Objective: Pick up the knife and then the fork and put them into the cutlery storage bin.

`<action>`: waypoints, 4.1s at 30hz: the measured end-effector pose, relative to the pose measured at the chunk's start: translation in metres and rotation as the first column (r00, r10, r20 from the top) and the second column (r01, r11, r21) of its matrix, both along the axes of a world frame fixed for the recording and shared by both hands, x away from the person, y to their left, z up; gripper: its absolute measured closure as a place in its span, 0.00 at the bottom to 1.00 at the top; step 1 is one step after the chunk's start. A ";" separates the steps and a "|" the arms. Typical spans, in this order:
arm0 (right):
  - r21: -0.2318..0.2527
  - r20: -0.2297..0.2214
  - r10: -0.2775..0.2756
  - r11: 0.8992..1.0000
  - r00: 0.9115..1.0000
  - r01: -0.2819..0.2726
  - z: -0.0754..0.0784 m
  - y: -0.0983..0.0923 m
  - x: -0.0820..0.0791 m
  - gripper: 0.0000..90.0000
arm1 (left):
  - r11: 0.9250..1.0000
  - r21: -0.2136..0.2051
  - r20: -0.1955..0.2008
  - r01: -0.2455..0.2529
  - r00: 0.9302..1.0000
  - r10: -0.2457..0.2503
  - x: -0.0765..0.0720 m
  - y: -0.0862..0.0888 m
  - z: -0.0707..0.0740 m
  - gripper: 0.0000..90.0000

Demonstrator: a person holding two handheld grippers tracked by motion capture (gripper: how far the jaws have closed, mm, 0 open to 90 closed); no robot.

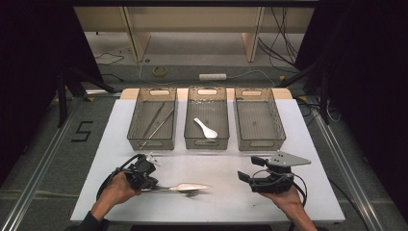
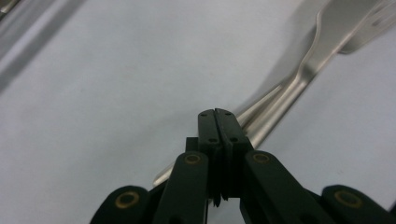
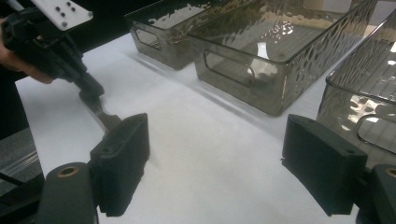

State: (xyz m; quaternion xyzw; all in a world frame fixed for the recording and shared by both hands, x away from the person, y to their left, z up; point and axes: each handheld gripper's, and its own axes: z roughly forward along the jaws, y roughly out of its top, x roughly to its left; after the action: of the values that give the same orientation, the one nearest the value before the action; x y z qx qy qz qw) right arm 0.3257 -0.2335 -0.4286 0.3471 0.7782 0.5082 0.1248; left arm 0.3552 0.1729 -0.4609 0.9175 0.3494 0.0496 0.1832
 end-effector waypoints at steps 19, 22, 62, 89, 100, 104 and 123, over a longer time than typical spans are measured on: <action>-0.002 0.001 0.006 1.000 1.000 -0.006 0.000 0.001 0.001 0.27 | 1.000 0.017 -0.024 0.024 0.999 -0.024 -0.009 -0.003 0.000 0.98; 0.000 0.001 0.007 1.000 1.000 -0.007 0.000 0.001 0.000 0.27 | 0.999 0.008 -0.020 0.045 0.999 -0.045 -0.010 -0.001 0.011 0.88; -0.003 -0.002 0.007 1.000 1.000 -0.007 0.000 0.002 0.001 0.27 | 0.969 0.150 -0.103 0.196 0.978 -0.182 -0.020 -0.018 -0.001 0.83; 0.005 0.004 0.019 1.000 1.000 -0.019 0.001 0.003 0.000 0.27 | 0.983 0.041 -0.099 0.180 0.980 -0.175 -0.017 -0.017 0.002 0.93; -0.008 0.042 0.113 0.994 0.993 -0.113 0.006 0.024 -0.009 0.27 | 0.981 -0.053 -0.106 0.186 0.976 -0.191 -0.010 -0.030 0.016 0.93; -0.034 0.066 0.171 0.985 0.983 -0.169 0.009 0.037 -0.014 0.27 | 0.975 -0.067 -0.119 0.210 0.969 -0.217 -0.007 -0.040 0.018 0.93; -0.309 0.118 0.381 0.892 0.917 -0.331 0.006 0.098 -0.023 0.30 | 0.950 -0.058 -0.142 0.306 0.940 -0.311 0.006 -0.086 0.032 0.93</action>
State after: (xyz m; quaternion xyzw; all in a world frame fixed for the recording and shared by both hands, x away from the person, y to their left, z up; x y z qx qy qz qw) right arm 0.3026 -0.1354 -0.4228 0.1306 0.8791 0.4348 0.1455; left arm 0.3616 0.0864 -0.4289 0.9587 0.2149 -0.0547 0.1782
